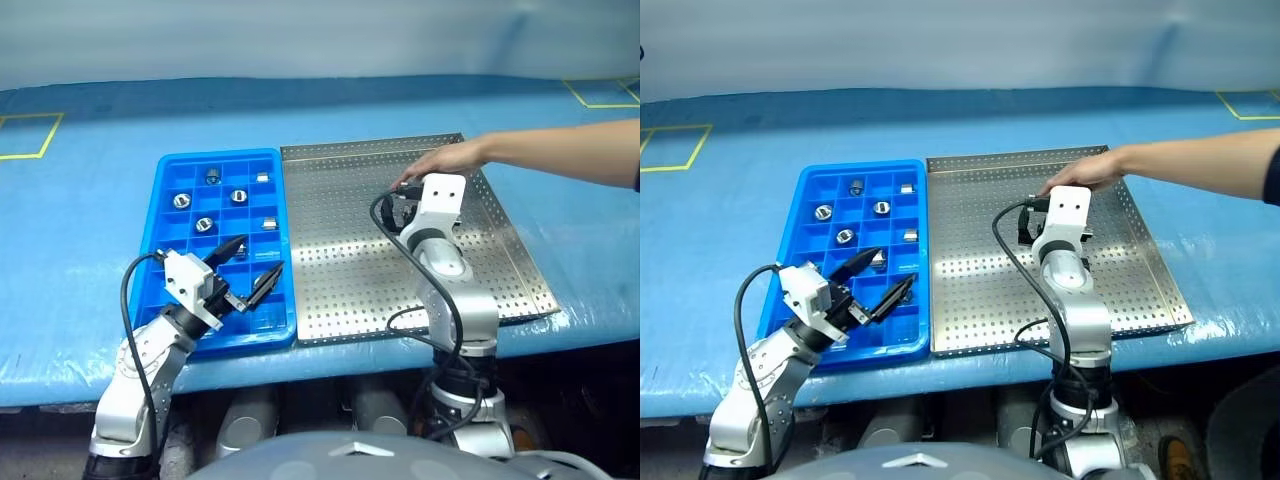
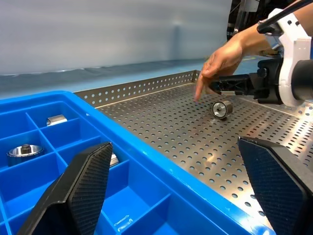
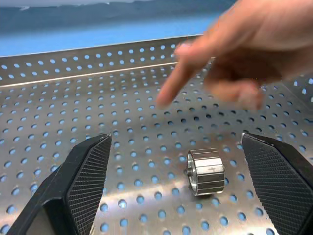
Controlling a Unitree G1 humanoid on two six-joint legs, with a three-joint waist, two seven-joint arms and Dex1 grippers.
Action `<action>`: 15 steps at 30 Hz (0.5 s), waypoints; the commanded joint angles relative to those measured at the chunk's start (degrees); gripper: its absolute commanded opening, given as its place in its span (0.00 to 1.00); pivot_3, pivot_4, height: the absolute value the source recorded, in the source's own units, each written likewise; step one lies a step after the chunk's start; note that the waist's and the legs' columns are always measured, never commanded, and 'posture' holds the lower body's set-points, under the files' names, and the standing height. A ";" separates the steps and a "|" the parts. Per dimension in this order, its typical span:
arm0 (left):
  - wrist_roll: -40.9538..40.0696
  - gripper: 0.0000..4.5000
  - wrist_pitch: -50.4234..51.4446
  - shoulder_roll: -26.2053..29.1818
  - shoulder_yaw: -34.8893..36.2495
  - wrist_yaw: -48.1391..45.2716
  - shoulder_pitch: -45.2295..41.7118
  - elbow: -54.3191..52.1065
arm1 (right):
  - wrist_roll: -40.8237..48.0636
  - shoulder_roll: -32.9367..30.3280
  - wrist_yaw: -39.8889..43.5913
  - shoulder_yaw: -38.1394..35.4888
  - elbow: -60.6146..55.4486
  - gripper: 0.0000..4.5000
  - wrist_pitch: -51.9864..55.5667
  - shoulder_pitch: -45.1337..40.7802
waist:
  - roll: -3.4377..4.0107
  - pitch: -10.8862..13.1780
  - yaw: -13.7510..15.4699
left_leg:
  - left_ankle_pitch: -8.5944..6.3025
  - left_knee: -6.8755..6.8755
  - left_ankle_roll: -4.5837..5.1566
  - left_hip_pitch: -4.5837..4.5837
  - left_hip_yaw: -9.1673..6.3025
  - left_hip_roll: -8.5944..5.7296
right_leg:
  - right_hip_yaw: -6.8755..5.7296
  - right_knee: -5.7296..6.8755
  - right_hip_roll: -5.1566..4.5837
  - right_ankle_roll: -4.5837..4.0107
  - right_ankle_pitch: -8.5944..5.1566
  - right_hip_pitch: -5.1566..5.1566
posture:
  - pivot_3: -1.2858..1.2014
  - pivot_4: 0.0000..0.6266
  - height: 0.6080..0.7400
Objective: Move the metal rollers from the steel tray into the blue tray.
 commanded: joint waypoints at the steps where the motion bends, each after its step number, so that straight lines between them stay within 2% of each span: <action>1: -0.45 1.00 -0.73 -0.22 -0.09 -0.01 -0.56 -1.32 | -0.57 -0.16 -0.12 -0.43 -4.02 0.99 1.47 0.92 | 0.00 0.00 -0.06 | 0.00 0.01 0.00 0.00 0.00 0.00 | 0.00 0.00 0.00 0.00 0.00 0.00 | 0.55 0.24 1.00; 9: -0.61 1.00 -0.43 -0.16 -0.61 -0.36 -1.31 -0.88 | -0.23 1.38 -0.96 -4.04 0.65 0.99 0.80 0.34 | 0.00 0.00 -0.17 | 0.00 0.01 0.00 0.00 0.02 0.00 | 0.00 0.00 0.00 0.01 0.00 0.00 | 0.55 0.24 1.00; 15: -0.61 1.00 -0.32 -0.21 -0.76 -0.34 -1.57 -0.85 | 1.11 3.82 -2.12 -7.54 9.88 0.99 -0.82 -2.29 | 0.00 0.00 -0.18 | 0.00 0.02 0.00 0.01 0.04 0.00 | 0.02 0.01 0.01 0.01 0.00 0.01 | 0.55 0.24 1.00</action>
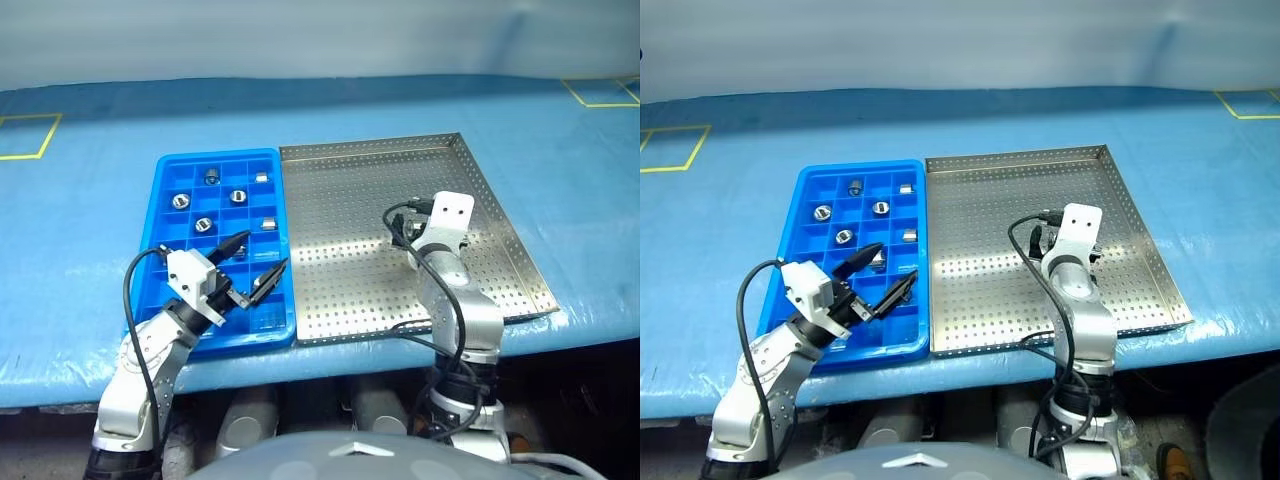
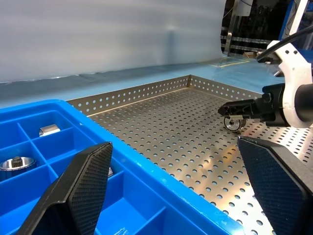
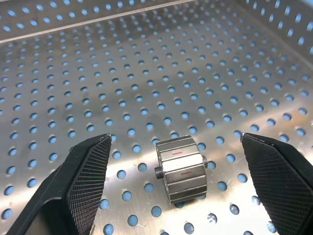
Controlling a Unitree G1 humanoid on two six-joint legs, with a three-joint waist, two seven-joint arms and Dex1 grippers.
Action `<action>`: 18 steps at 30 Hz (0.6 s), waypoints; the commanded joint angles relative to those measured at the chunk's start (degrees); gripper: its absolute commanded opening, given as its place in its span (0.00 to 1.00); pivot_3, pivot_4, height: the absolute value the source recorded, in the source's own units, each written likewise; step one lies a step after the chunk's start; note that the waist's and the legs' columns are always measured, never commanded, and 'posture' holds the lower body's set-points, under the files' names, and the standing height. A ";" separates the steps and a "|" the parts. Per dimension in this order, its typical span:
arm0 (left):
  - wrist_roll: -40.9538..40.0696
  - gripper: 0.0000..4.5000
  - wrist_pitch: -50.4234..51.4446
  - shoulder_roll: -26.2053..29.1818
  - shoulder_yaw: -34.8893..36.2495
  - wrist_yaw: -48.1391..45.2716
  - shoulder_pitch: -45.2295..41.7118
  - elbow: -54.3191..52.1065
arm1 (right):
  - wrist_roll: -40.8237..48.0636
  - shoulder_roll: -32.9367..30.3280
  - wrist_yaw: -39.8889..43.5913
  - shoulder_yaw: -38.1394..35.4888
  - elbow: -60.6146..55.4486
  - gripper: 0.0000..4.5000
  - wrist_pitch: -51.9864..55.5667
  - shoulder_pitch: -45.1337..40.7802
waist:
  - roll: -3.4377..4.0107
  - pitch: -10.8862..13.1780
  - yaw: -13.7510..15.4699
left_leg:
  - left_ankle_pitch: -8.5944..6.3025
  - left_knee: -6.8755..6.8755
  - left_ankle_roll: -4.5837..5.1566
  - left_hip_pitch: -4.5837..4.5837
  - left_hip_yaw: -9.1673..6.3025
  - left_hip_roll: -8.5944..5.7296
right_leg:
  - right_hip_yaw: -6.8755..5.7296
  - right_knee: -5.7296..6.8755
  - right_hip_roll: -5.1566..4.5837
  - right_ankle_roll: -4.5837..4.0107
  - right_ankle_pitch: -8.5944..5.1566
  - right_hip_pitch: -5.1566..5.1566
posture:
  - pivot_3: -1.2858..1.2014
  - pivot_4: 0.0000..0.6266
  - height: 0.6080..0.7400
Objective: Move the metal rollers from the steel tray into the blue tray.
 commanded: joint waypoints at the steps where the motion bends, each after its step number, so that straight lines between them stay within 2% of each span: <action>1: -0.53 1.00 -0.50 -0.21 -0.19 -0.15 -0.27 -0.92 | 0.97 0.84 -0.29 -1.36 2.56 0.99 -1.58 -1.17 | 0.00 0.00 0.05 | 0.00 -0.01 0.00 0.00 0.00 0.00 | 0.00 0.00 0.00 0.00 0.00 0.00 | 0.55 0.24 1.00; 4: -0.50 1.00 -0.52 -0.15 0.03 0.03 0.10 -1.27 | 0.17 1.02 -1.23 -1.45 4.25 0.86 -1.56 -0.46 | -0.01 -0.01 0.09 | 0.00 -0.02 0.00 -0.01 -0.02 -0.01 | -0.01 -0.01 -0.01 0.02 0.02 0.00 | 0.56 0.24 1.00; 8: -0.47 1.00 -0.53 -0.03 0.46 0.33 0.67 -1.66 | 0.71 1.87 -1.99 -1.91 1.26 0.56 0.14 0.55 | -0.01 -0.01 0.12 | 0.00 -0.02 0.01 0.00 -0.03 -0.01 | -0.01 -0.02 -0.01 0.01 0.01 0.02 | 0.56 0.24 1.00; 11: -0.45 1.00 -0.56 0.12 0.60 0.37 1.01 -2.00 | 1.69 3.51 -2.17 -0.08 -7.72 0.34 6.69 1.89 | 0.01 0.00 0.19 | 0.00 -0.01 0.01 -0.01 -0.03 -0.01 | -0.01 0.00 -0.01 0.00 0.00 0.00 | 0.56 0.24 1.00; 12: -0.49 1.00 -0.54 0.18 0.71 0.39 1.02 -2.07 | 2.24 4.05 -2.13 0.60 -10.54 0.29 8.94 2.14 | 0.01 0.01 0.20 | 0.00 -0.02 0.01 -0.02 -0.04 -0.01 | -0.01 0.01 -0.01 0.00 0.00 -0.02 | 0.56 0.24 1.00; 16: -1.02 1.00 -0.44 0.50 1.80 0.52 0.77 -2.20 | 5.50 3.75 0.62 7.67 -21.60 0.29 16.71 1.18 | 0.03 0.01 -0.06 | 0.00 -0.03 0.00 -0.03 -0.04 0.02 | -0.01 0.02 0.00 0.00 -0.01 -0.05 | 0.56 0.24 1.00; 18: -1.80 1.00 -0.52 0.61 2.94 0.57 0.66 -2.53 | 8.95 2.57 4.60 12.15 -25.54 0.29 19.56 -1.23 | 0.03 0.02 -0.13 | 0.00 -0.03 0.00 -0.02 -0.04 0.04 | -0.02 0.06 0.02 -0.02 -0.02 -0.08 | 0.55 0.24 1.00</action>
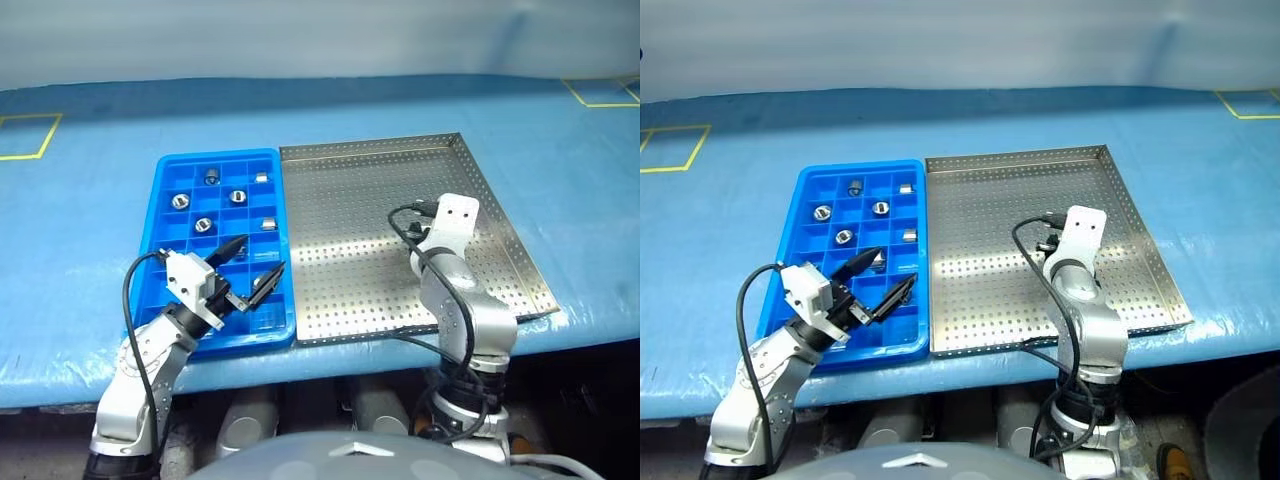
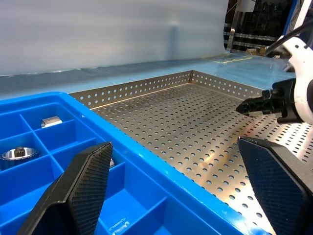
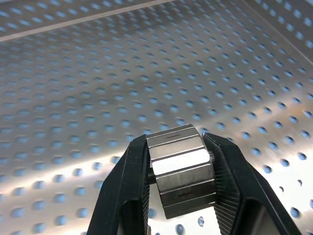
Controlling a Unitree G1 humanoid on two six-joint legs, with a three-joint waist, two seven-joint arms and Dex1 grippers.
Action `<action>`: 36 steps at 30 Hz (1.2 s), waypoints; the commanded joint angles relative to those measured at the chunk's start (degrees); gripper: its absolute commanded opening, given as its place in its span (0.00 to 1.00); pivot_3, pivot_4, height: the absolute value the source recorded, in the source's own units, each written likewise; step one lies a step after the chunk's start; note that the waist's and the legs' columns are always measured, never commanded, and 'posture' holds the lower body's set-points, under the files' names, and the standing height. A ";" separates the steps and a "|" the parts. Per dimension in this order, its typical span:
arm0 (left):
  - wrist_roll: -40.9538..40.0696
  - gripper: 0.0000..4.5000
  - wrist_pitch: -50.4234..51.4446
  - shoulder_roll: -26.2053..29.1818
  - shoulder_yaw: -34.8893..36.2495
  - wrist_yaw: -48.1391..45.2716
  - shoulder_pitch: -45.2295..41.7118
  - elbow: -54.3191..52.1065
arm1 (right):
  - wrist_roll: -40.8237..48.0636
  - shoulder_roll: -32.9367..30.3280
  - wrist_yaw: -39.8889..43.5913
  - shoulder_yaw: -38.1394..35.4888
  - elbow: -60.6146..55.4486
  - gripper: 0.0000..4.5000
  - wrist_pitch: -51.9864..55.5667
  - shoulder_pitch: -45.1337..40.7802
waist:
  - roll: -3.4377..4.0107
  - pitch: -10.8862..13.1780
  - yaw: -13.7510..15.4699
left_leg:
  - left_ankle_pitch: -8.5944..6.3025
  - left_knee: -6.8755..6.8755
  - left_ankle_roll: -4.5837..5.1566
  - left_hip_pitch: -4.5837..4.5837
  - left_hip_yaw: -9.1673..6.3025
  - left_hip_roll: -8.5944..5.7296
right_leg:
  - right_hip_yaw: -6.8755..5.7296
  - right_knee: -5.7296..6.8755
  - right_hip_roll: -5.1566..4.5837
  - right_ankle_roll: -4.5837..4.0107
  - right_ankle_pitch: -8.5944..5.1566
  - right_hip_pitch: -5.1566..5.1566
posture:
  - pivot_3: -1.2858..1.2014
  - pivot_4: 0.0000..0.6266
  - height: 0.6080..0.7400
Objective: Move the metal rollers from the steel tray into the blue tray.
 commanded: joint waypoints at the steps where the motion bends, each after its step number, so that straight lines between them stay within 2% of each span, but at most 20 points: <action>1: -1.64 1.00 -0.87 0.55 2.98 0.47 -0.34 -2.67 | 6.44 1.44 6.60 8.62 -8.68 0.29 4.70 -3.73 | 0.00 0.00 -0.07 | 0.00 0.00 0.00 0.00 -0.01 0.02 | -0.01 0.01 0.02 -0.02 -0.01 0.00 | 0.56 0.24 1.00; 8: -3.08 1.00 -2.62 1.29 9.10 1.02 2.90 -6.08 | 11.92 -0.16 16.05 17.11 -2.80 0.29 6.55 -11.50 | -0.05 0.00 0.41 | 0.00 0.00 -0.01 0.00 -0.14 -0.06 | -0.14 -0.10 -0.07 -0.03 -0.02 0.09 | 0.58 0.24 1.00; 13: -8.00 1.00 -1.65 3.33 16.55 0.00 10.06 -10.37 | 11.16 -2.02 22.10 25.75 6.52 0.29 2.16 -14.35 | -0.12 -0.01 0.90 | -0.02 -0.08 -0.03 -0.01 -0.12 -0.04 | -0.15 -0.12 -0.09 -0.09 -0.05 0.02 | 0.61 0.24 1.00; 17: -9.04 1.00 -2.09 4.16 24.64 -0.70 20.90 -13.15 | 13.70 -4.10 32.25 34.06 13.33 0.29 -0.10 -14.61 | -0.22 -0.03 1.89 | -0.02 -0.14 -0.11 -0.04 -0.21 0.00 | -0.24 -0.08 -0.06 -0.25 -0.15 -0.03 | 0.64 0.24 1.00; 19: -9.45 1.00 -3.58 3.54 26.39 -1.55 23.52 -13.13 | 13.95 -4.87 35.13 36.15 14.95 0.29 -1.02 -14.66 | -0.23 -0.01 2.61 | -0.04 -0.16 -0.11 -0.04 -0.20 -0.01 | -0.25 -0.10 -0.07 -0.27 -0.19 -0.04 | 0.64 0.24 1.00; 24: -6.57 1.00 -7.93 2.32 25.62 -4.92 28.74 -11.31 | 13.38 -5.95 38.76 39.40 17.01 0.29 -2.93 -14.44 | -0.27 0.01 5.00 | -0.06 -0.07 -0.11 -0.07 -0.33 -0.04 | -0.38 -0.13 -0.10 -0.21 -0.27 0.03 | 0.65 0.24 1.00; 27: -4.27 1.00 -9.93 0.51 23.31 -4.33 28.46 -10.19 | 12.81 -6.32 39.33 39.88 18.03 0.29 -3.52 -14.25 | -0.29 -0.01 5.68 | -0.06 -0.03 -0.12 -0.06 -0.35 -0.04 | -0.41 -0.13 -0.11 -0.20 -0.27 -0.01 | 0.65 0.24 1.00; 31: -1.54 1.00 -11.20 -0.52 19.25 -4.80 27.59 -8.46 | 12.19 -7.13 39.49 39.61 18.77 0.29 -3.61 -14.00 | -0.35 -0.05 5.75 | -0.06 -0.03 -0.12 -0.05 -0.36 -0.03 | -0.42 -0.09 -0.08 -0.20 -0.27 0.04 | 0.64 0.24 1.00; 36: -0.10 1.00 -11.20 0.88 15.79 -6.59 26.87 -6.63 | 12.15 -9.20 40.20 38.85 17.82 0.29 -2.87 -13.91 | -0.33 -0.05 5.72 | -0.06 -0.10 -0.13 -0.05 -0.36 -0.03 | -0.42 -0.09 -0.07 -0.21 -0.27 0.03 | 0.63 0.24 1.00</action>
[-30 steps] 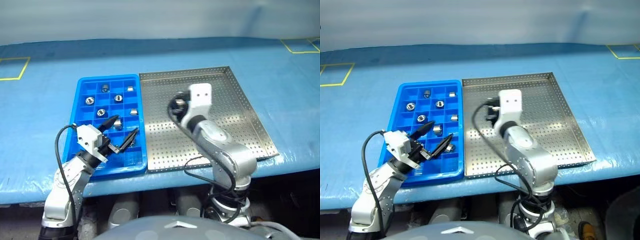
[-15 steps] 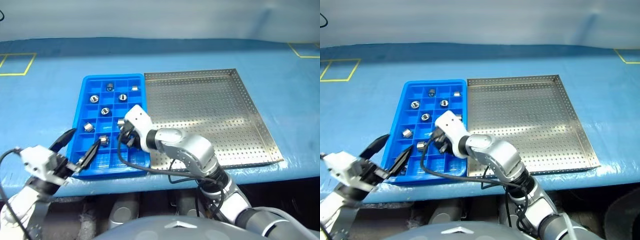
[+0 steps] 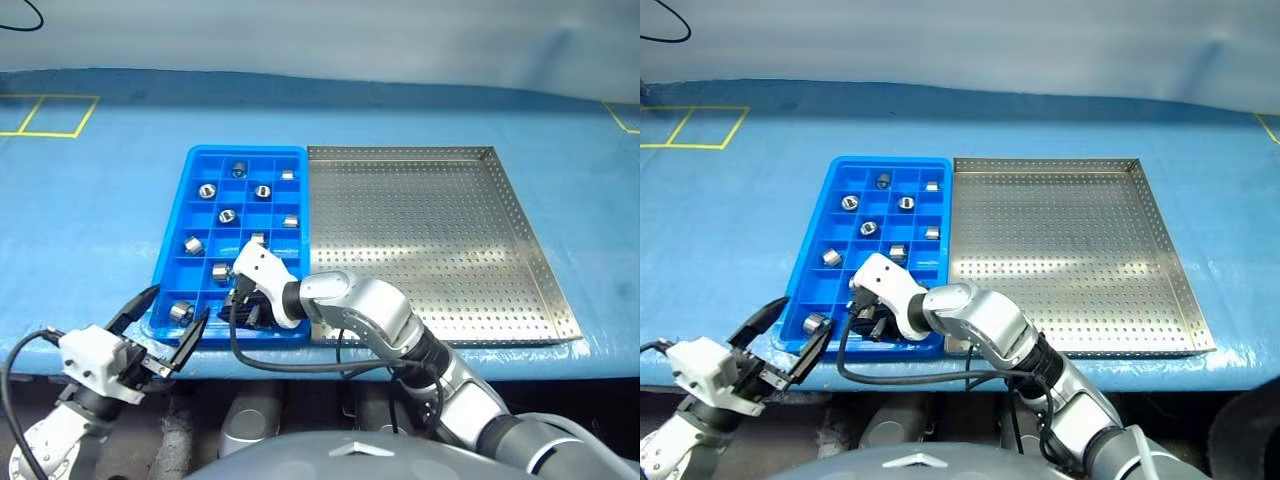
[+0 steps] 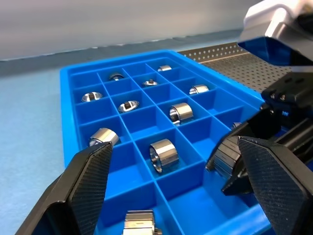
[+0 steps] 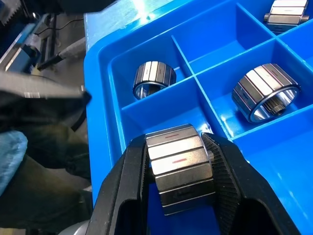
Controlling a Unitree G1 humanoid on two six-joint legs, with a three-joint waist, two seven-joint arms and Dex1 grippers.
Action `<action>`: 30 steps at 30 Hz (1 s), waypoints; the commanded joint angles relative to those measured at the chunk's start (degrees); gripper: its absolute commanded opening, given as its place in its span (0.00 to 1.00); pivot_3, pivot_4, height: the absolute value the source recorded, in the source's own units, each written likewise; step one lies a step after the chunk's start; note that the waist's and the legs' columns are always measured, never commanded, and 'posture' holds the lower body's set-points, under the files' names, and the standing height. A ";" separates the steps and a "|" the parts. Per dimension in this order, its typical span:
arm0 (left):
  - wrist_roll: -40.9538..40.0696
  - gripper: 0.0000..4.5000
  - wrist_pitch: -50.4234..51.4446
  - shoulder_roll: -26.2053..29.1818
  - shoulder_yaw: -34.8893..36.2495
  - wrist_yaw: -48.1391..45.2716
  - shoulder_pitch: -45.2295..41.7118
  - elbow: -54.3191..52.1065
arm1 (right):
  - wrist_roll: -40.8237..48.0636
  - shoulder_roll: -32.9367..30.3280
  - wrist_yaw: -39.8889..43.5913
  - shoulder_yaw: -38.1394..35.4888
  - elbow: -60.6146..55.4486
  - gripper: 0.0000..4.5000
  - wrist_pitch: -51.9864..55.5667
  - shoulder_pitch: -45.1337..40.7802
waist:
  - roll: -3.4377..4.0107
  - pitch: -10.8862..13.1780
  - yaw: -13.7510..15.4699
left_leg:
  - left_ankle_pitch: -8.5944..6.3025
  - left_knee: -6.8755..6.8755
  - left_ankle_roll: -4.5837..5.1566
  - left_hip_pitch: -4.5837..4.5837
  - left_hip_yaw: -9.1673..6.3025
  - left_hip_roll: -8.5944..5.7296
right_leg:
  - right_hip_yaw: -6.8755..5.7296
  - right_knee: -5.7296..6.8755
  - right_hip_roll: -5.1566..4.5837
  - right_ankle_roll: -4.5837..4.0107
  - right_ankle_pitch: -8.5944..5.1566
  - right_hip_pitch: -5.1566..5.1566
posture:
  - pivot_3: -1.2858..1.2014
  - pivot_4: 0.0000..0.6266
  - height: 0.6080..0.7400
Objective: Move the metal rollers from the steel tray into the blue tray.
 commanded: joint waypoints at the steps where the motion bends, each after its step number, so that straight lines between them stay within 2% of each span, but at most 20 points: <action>1: -0.03 1.00 -0.77 0.97 -1.45 -1.13 -0.42 -0.07 | -0.24 -1.78 0.54 -0.73 -1.38 0.29 0.97 0.06 | -0.01 0.00 0.02 | 0.00 0.01 0.00 -0.01 0.00 0.00 | -0.01 0.00 0.00 0.00 0.00 0.00 | 0.63 0.24 1.00; 2: -0.12 1.00 -0.59 1.24 -1.69 -1.32 -0.64 0.10 | -0.20 -2.25 0.68 -0.77 -1.77 0.29 1.26 0.01 | 0.00 0.00 0.03 | 0.00 0.01 0.00 -0.01 0.00 0.00 | -0.01 -0.01 -0.01 0.00 0.00 0.01 | 0.63 0.24 1.00; 4: 0.11 1.00 -0.37 1.78 -2.18 -1.49 -1.17 0.58 | -0.19 -3.05 0.71 -0.83 -2.60 0.45 1.80 0.04 | -0.01 0.00 0.01 | 0.00 0.04 0.00 0.00 0.00 -0.02 | 0.00 -0.01 -0.03 0.00 0.00 0.01 | 0.63 0.24 1.00; 5: 0.05 1.00 -0.23 2.03 -2.33 -1.65 -1.31 0.71 | -0.15 -3.45 0.84 -0.72 -3.06 0.49 2.05 0.04 | -0.01 0.00 -0.07 | 0.00 0.08 0.00 -0.01 -0.01 -0.01 | -0.02 -0.01 -0.03 0.00 0.00 0.00 | 0.62 0.24 1.00; 8: -0.40 1.00 0.31 2.38 -2.83 -1.83 -2.31 0.91 | -0.29 -4.61 0.97 -0.45 -4.50 0.70 2.30 0.15 | 0.01 0.00 -0.21 | 0.00 0.07 0.00 0.00 0.00 0.00 | -0.01 0.00 -0.02 0.01 0.00 0.02 | 0.62 0.24 1.00; 10: -0.85 1.00 0.62 2.56 -3.03 -1.95 -2.80 0.91 | -0.39 -5.00 0.95 -0.59 -5.37 0.76 2.15 0.29 | 0.00 -0.01 -0.26 | 0.00 0.05 0.00 -0.01 -0.02 0.00 | -0.03 -0.01 -0.02 0.00 0.00 0.01 | 0.62 0.24 1.00; 15: -2.78 1.00 1.89 3.18 -2.74 -1.83 -5.67 0.20 | 0.90 -4.08 -0.53 -8.25 -10.37 0.77 -3.11 1.13 | 0.01 0.02 -0.44 | 0.00 0.08 0.00 -0.03 -0.04 0.00 | -0.05 0.00 -0.02 0.01 0.00 0.02 | 0.60 0.24 1.00; 19: -6.32 1.00 3.66 2.59 -2.62 0.25 -11.46 -1.24 | 0.77 -0.95 -6.27 -19.65 -14.55 0.77 -11.85 4.30 | 0.00 0.02 -0.77 | 0.00 0.10 0.00 -0.05 -0.05 0.00 | -0.05 0.00 0.00 0.03 0.01 0.03 | 0.59 0.24 1.00; 21: -7.24 1.00 4.69 2.78 -3.19 1.48 -15.71 -1.98 | 1.31 -2.15 -7.03 -23.64 -17.11 0.77 -12.58 7.39 | -0.01 0.00 -0.96 | 0.00 0.08 -0.01 -0.06 -0.08 0.01 | -0.07 -0.01 0.01 0.04 0.03 0.04 | 0.58 0.24 1.00; 24: -8.00 1.00 6.15 2.88 -3.65 2.98 -19.41 -2.56 | 1.38 -3.35 -7.93 -26.18 -19.29 0.77 -14.05 10.92 | -0.03 -0.01 -1.27 | -0.01 0.07 -0.02 -0.03 -0.06 -0.03 | -0.03 -0.05 -0.01 0.08 0.05 0.11 | 0.57 0.24 1.00; 26: -8.18 1.00 8.14 2.24 -4.93 5.45 -23.68 -2.28 | -1.63 -5.36 -10.17 -27.72 -20.93 0.77 -17.16 16.16 | -0.01 -0.01 -1.68 | -0.02 0.07 -0.02 -0.03 0.00 -0.04 | 0.03 -0.05 -0.03 0.07 0.06 0.08 | 0.57 0.24 1.00; 30: -5.05 1.00 10.99 1.67 -7.62 9.10 -28.83 -0.86 | -3.29 -4.47 -14.41 -30.91 -22.80 0.77 -21.65 24.56 | -0.01 -0.01 -2.63 | 0.00 0.06 -0.05 -0.01 -0.02 -0.02 | 0.05 0.00 0.00 0.06 0.05 0.09 | 0.56 0.24 1.00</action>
